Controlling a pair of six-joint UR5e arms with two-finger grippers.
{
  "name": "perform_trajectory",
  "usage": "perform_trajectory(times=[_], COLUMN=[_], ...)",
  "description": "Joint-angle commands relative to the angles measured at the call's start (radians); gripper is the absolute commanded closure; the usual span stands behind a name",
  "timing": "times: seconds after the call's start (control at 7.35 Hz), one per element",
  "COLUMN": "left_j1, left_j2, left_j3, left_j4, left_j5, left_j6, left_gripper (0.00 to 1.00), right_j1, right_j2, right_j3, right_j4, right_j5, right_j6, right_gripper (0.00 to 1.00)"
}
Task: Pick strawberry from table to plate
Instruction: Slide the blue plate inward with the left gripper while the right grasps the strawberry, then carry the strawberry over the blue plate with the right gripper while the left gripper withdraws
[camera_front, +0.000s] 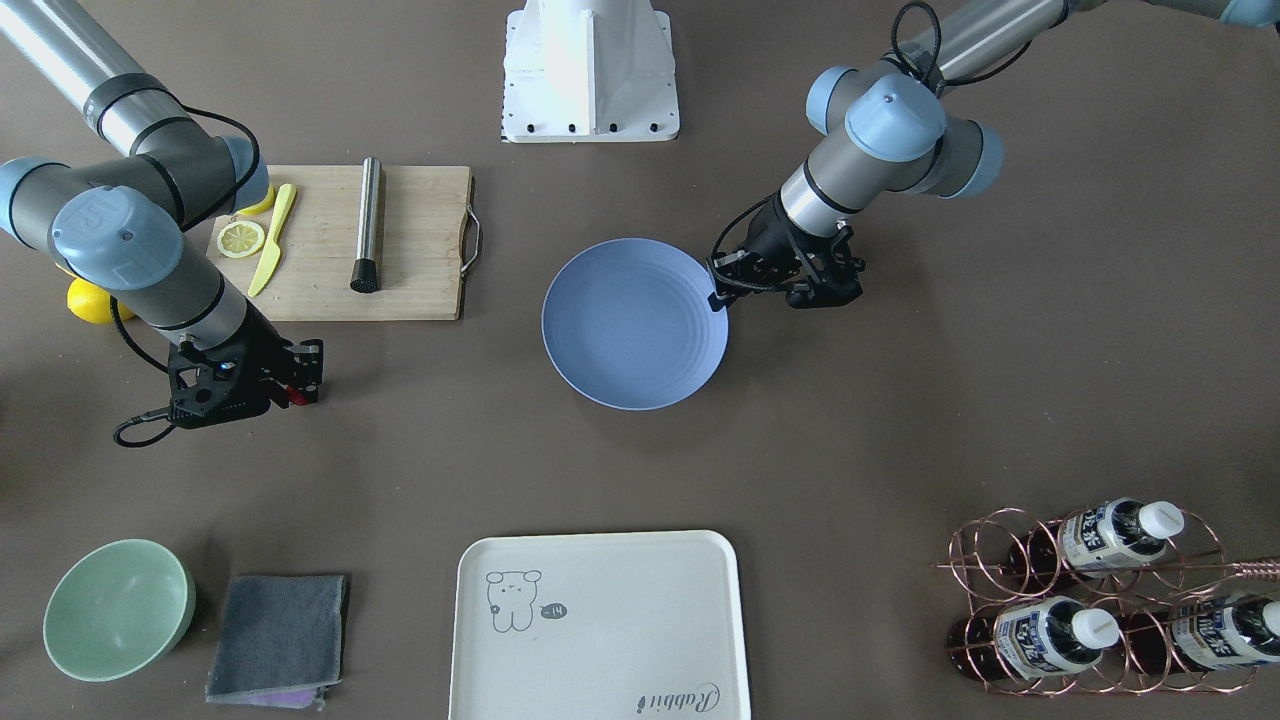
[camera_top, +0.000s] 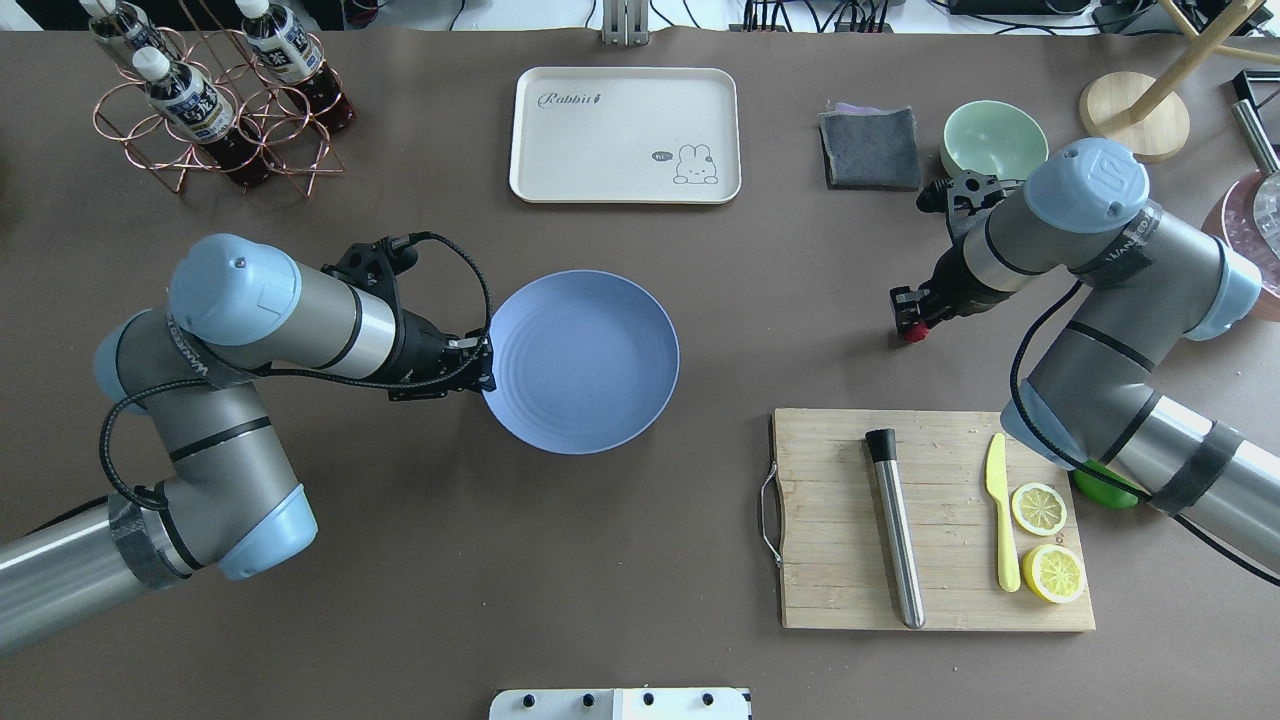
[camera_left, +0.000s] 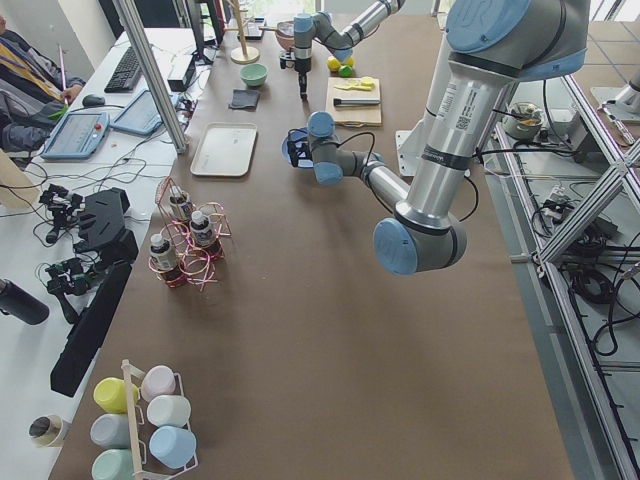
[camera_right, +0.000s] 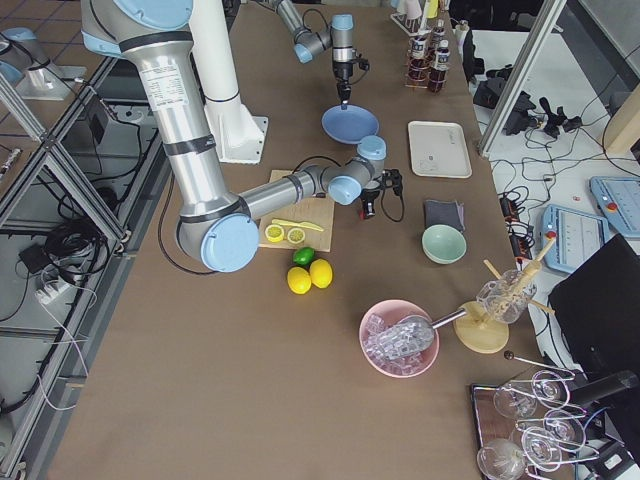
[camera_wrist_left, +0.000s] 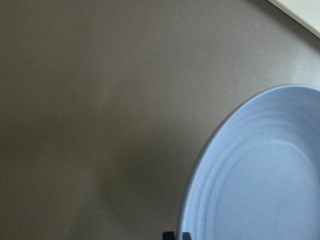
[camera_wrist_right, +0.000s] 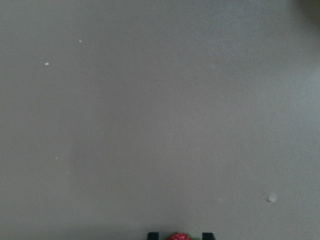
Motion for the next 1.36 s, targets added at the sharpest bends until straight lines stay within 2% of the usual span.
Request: perform_trajectory(times=[0.0,0.14,0.27,0.41,0.54,0.68,0.95,1.09,1.22], left_j1=[0.036,0.031,0.022,-0.023,-0.097,-0.146,-0.316,-0.359,-0.396], left_j2=[0.0,0.0,0.003,0.015,0.041,0.102,0.217,0.274,0.301], left_j3=[-0.001,-0.01,-0.044,-0.077,-0.087,-0.096,-0.095,-0.095,-0.089], left_j4=[0.003,0.005,0.036,0.079,0.081,0.081,0.083,0.083,0.083], left_j5=[0.034,0.026,0.019,-0.047,-0.117,-0.156,-0.314,-0.33,-0.353], left_j6=[0.0,0.0,0.001,0.009,0.041,0.152,0.405,0.501,0.571], left_gripper=[0.22,0.04,0.03,0.04,0.03,0.03,0.03,0.03,0.03], right_j1=[0.007,0.008,0.008,0.008,-0.028,-0.077,-0.181,-0.244,-0.286], right_j2=[0.007,0.008,0.039,0.103,0.159,0.23,0.316,0.397,0.433], right_j3=[0.008,0.052,0.098,0.131,0.135,0.126,0.11,0.061,0.021], right_j4=[-0.001,-0.026,-0.097,-0.194,-0.216,-0.222,-0.224,-0.222,-0.219], right_j5=[0.003,0.008,0.009,0.011,0.003,-0.003,-0.082,-0.144,-0.17], right_j6=[0.002,0.012,0.014,0.035,0.122,0.229,0.369,0.455,0.479], right_gripper=[1.0,1.0,1.0,1.0,1.0,1.0,1.0,1.0,1.0])
